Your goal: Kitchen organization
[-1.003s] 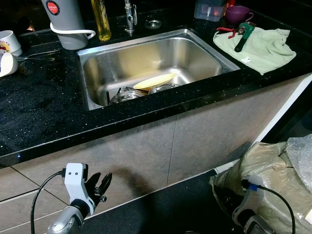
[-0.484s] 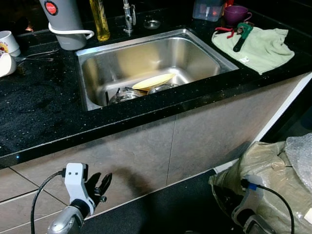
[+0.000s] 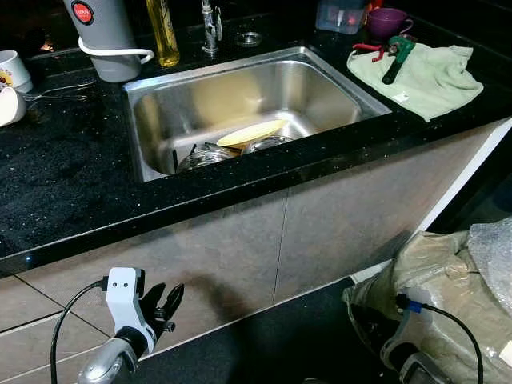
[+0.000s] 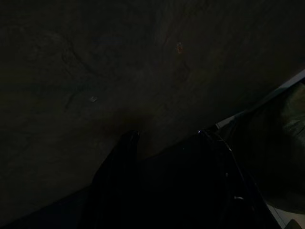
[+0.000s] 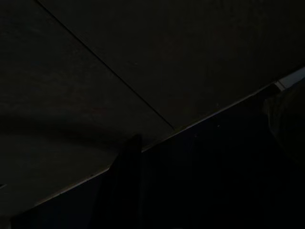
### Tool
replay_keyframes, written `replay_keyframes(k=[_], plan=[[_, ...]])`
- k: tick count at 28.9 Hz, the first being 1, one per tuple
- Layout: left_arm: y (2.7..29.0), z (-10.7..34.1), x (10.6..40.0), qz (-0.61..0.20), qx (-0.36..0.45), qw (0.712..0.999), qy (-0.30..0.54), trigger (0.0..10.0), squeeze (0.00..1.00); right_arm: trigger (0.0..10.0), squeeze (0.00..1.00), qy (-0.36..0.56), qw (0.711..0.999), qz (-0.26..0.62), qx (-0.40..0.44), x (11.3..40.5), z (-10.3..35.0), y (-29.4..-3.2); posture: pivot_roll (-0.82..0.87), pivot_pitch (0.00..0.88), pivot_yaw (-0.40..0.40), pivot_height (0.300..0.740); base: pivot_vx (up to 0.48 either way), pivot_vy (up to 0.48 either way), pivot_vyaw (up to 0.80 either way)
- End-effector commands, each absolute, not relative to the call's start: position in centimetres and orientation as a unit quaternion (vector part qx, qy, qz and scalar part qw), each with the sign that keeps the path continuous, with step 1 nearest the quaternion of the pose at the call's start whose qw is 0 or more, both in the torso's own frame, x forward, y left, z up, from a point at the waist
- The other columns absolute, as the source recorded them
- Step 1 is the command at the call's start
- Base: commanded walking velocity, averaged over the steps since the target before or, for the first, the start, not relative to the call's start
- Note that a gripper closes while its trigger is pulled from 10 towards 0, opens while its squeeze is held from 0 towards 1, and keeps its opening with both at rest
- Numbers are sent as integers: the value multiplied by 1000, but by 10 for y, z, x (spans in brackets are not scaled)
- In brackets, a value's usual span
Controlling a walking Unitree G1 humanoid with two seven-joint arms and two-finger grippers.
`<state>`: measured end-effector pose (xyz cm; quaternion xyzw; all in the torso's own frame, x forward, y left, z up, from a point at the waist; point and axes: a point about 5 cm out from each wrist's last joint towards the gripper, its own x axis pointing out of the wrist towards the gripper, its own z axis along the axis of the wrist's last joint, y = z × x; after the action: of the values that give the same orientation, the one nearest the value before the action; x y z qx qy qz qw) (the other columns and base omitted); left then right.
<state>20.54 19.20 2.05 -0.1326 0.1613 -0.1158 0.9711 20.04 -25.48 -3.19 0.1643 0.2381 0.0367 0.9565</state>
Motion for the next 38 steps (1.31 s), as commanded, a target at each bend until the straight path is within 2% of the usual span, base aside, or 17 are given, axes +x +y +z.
replay_keyframes(k=[1,6,10,15,20,23,26,27,30,32,37,38], plan=[[193,18,204,-117,-125,970,172,10000,0,10000,0,238,956,46,162,200,-32,-253,-132,104,51,732,0,0,0],[192,21,207,-125,-123,971,165,10000,0,10000,0,243,950,88,177,200,-31,-248,-122,98,50,732,0,0,0],[185,34,212,-165,-124,967,149,10000,0,10000,0,219,940,170,198,201,-21,-243,-102,86,51,732,0,0,0],[175,56,218,-223,-134,957,125,10000,0,10000,0,169,924,263,221,215,17,-248,-100,81,48,732,0,0,0],[168,67,224,-252,-134,952,109,10000,0,10000,0,140,899,348,226,220,49,-242,-96,74,43,732,0,0,0],[157,86,231,-295,-135,942,82,10000,0,10000,0,97,851,456,243,220,89,-229,-90,60,35,732,0,0,0],[146,102,232,-349,-130,926,67,10000,0,10000,0,39,783,562,263,217,136,-210,-85,46,33,732,0,0,0],[146,102,232,-349,-130,926,67,10000,0,10000,0,39,783,562,263,217,136,-210,-85,46,33,732,0,0,0],[138,113,225,-407,-120,903,66,10000,0,10000,0,-23,744,612,268,218,174,-191,-80,41,31,732,0,0,0],[134,121,222,-430,-117,893,60,10000,0,10000,0,-78,762,589,258,232,192,-179,-72,34,32,732,0,0,0],[130,144,231,-406,-116,906,14,10000,0,10000,0,-136,861,412,264,285,210,-167,-64,28,31,732,0,0,0],[130,144,231,-406,-116,906,14,10000,0,10000,0,-136,861,412,264,285,210,-167,-64,28,31,732,0,0,0]])
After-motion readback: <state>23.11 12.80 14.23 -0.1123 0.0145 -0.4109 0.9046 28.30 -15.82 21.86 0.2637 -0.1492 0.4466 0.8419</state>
